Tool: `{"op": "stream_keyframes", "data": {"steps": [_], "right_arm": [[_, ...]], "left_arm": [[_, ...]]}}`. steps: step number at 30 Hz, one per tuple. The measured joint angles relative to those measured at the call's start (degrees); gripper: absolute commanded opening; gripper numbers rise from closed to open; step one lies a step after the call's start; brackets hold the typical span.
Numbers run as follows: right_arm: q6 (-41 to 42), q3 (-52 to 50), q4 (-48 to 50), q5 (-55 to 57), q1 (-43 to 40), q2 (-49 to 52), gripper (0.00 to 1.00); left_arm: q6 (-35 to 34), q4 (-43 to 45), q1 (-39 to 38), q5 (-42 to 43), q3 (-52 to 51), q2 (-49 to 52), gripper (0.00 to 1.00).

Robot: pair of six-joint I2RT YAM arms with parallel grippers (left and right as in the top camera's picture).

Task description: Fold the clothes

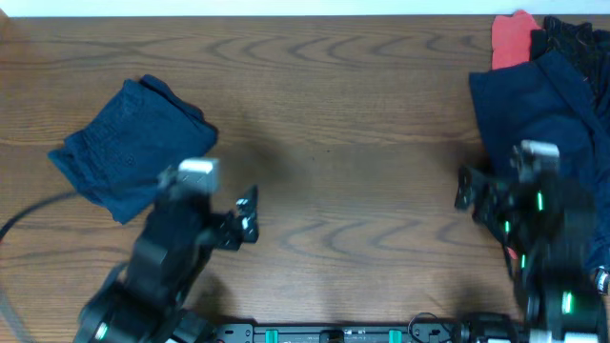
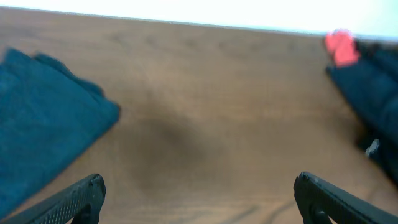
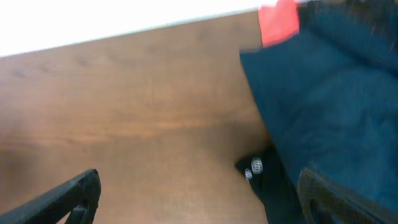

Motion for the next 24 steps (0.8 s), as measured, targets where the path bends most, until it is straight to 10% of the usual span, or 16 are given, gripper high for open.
{"op": "stream_keyframes", "data": {"steps": [9, 24], "right_arm": [[-0.13, -4.74, -12.61, 0.42, 0.02, -21.9, 0.99], [-0.13, -5.35, -26.71, 0.57, 0.02, -23.21, 0.99]], "left_arm": [[-1.16, -0.2, -0.35, -2.89, -1.97, -12.74, 0.98], [-1.16, -6.75, -0.35, -3.54, -1.97, -13.07, 0.98]]}}
